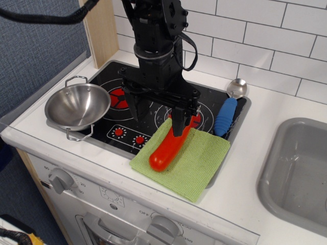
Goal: Move the blue-handled spoon to the middle of the stove top.
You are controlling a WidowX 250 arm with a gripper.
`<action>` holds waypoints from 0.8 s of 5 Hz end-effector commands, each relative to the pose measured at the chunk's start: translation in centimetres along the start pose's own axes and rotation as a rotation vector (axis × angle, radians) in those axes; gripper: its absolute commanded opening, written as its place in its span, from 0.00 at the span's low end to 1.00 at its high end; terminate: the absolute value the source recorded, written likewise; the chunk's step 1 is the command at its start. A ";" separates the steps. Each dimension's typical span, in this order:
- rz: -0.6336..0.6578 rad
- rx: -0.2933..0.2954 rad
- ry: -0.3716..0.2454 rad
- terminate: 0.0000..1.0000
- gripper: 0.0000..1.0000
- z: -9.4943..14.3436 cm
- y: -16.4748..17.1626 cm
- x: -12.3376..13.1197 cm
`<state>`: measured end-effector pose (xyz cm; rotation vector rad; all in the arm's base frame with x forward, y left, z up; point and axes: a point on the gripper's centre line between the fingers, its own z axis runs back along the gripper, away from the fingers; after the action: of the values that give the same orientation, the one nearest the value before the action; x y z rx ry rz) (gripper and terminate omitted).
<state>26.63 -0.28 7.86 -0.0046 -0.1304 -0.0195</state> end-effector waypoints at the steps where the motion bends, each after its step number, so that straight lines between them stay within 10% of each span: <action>1: 0.000 0.000 0.000 0.00 1.00 0.0 0.0 0.0; 4: -0.038 -0.083 -0.059 0.00 1.00 1.0 -6.0 8.2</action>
<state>34.03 -6.18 8.21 -0.0754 -0.1368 -0.0546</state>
